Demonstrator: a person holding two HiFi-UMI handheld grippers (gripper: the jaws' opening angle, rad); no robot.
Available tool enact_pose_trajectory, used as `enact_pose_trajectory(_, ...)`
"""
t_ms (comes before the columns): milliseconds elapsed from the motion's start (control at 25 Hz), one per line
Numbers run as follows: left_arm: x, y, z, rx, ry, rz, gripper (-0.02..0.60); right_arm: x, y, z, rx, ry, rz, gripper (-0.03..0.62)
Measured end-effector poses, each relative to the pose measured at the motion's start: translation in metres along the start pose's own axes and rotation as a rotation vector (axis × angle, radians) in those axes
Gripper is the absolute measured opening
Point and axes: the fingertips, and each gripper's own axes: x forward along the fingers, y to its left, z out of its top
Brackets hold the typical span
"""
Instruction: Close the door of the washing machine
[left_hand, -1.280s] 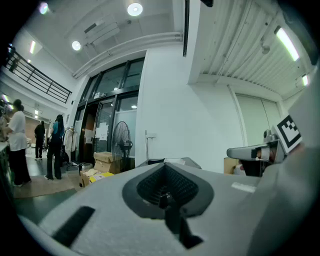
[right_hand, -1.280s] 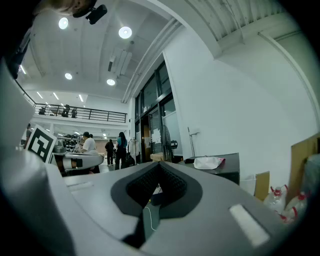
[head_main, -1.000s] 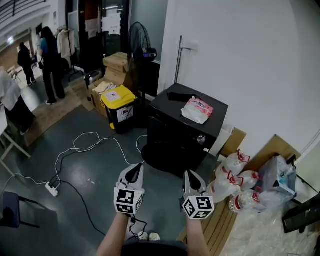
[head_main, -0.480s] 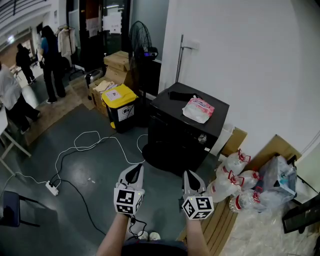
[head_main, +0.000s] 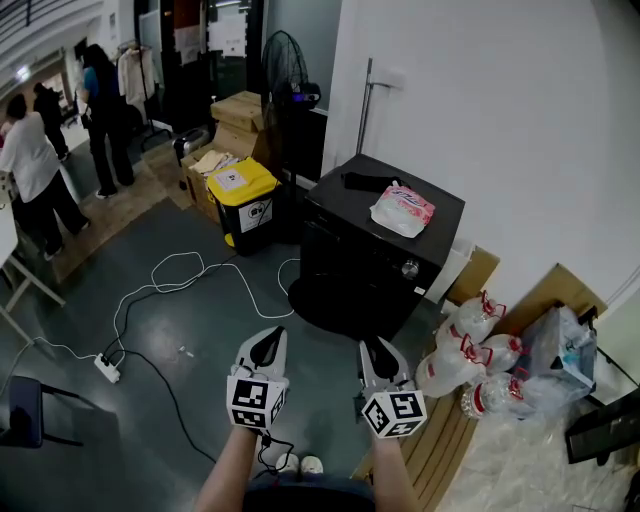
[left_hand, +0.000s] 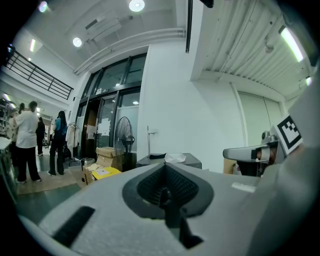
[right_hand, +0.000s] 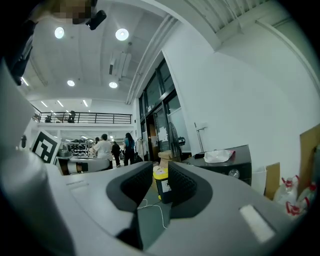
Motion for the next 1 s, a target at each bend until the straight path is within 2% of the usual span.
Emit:
enact_pose_trajectory(160,-0.002,0.002,-0.003,-0.006,0.006,0.01,0.007,0.001,0.004,-0.002,0.011,-0.003,0.022,0.165)
enact_pose_trajectory(280,-0.004,0.004,-0.005,-0.011,0.013,0.014,0.006,0.002,0.006,-0.004,0.014,0.001,0.027,0.186)
enact_pose_trajectory(600,-0.007,0.015,-0.009,-0.014,0.02,0.023,0.006,0.01,0.012,-0.008,0.022,0.009,0.035,0.19)
enact_pose_trajectory(1000,-0.001,0.054,0.003,-0.009,-0.024,0.029,0.006,0.04,0.022,-0.002,-0.012,-0.012,0.027,0.195)
